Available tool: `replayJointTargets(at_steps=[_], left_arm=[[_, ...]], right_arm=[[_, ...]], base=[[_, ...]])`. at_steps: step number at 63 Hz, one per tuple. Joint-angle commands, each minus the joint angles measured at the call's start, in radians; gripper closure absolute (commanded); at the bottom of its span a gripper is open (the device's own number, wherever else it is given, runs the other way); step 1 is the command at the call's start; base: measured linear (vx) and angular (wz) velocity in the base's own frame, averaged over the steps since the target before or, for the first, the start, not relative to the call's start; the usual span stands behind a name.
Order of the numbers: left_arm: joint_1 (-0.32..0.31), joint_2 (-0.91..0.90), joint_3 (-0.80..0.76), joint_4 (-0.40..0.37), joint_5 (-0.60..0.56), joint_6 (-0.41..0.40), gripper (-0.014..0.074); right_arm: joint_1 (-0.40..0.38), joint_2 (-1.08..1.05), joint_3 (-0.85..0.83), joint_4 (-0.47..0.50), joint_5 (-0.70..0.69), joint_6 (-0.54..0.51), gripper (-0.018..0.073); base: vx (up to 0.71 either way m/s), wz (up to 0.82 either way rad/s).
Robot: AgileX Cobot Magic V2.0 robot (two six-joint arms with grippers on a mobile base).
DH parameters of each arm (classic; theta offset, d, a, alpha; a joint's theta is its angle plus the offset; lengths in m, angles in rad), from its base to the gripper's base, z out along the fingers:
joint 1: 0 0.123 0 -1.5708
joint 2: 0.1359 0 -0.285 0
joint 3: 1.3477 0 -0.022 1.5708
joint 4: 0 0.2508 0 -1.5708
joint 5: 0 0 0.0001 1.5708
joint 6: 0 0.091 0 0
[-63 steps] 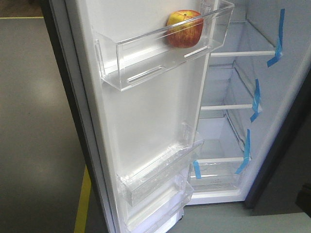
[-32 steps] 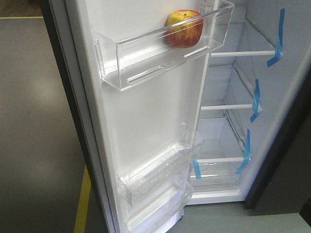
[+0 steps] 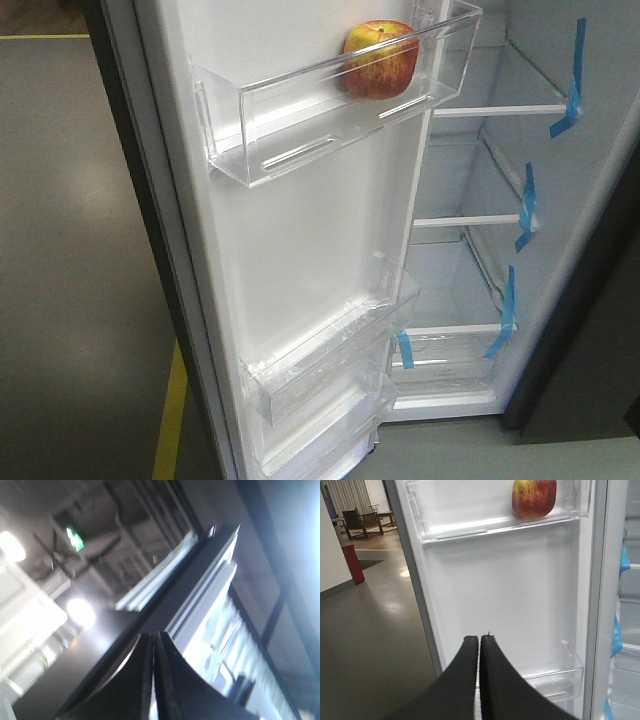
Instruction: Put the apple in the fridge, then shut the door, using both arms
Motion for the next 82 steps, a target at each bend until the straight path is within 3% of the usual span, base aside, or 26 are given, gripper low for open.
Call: replayJointTargets(at_steps=[1,7,14,30,42,47,59,70,82], left_arm=[[-0.007,0.176,-0.115,0.160,-0.145,-0.145,0.0604],[-0.007,0.340,-0.217,0.300,-0.228,-0.282,0.0604],[-0.007,0.525,-0.346,0.427,-0.271,-0.376,0.0604],[-0.007,0.835,-0.601,0.519,-0.360,-0.486,0.0604],[-0.007,1.014,-0.751,0.639,-0.423,-0.648,0.0603],[-0.007,1.089,-0.809,0.673,-0.486,-0.653,0.0601],[-0.007,1.206,-0.920,0.670,-0.616,-0.653,0.0592],[-0.008,1.256,-0.983,0.671,-0.669,-0.653,0.0588],[-0.053,1.265,-1.005,0.677,-0.719,-0.653,0.0575]], right_arm=[[-0.006,0.015,-0.022,0.035,-0.061,-0.004,0.0563],[-0.006,0.015,-0.022,0.035,-0.058,-0.004,0.0563],[-0.006,0.015,-0.022,0.031,-0.059,-0.004,0.0563],[-0.006,0.015,-0.022,0.029,-0.002,-0.004,0.0563],[-0.006,0.015,-0.022,0.029,0.035,-0.004,0.0563],[-0.006,0.015,-0.022,0.032,0.040,-0.004,0.0563],[-0.006,0.015,-0.022,0.032,0.049,-0.003,0.0563],[-0.006,0.015,-0.022,0.032,0.069,-0.004,0.0563],[-0.006,0.015,-0.022,0.044,0.081,-0.004,0.0559]], base=[[0.00,0.00],[0.00,0.00],[0.00,0.00],[0.00,0.00],[0.00,0.00],[0.00,0.00],[0.00,0.00],[0.00,0.00],[0.00,0.00]])
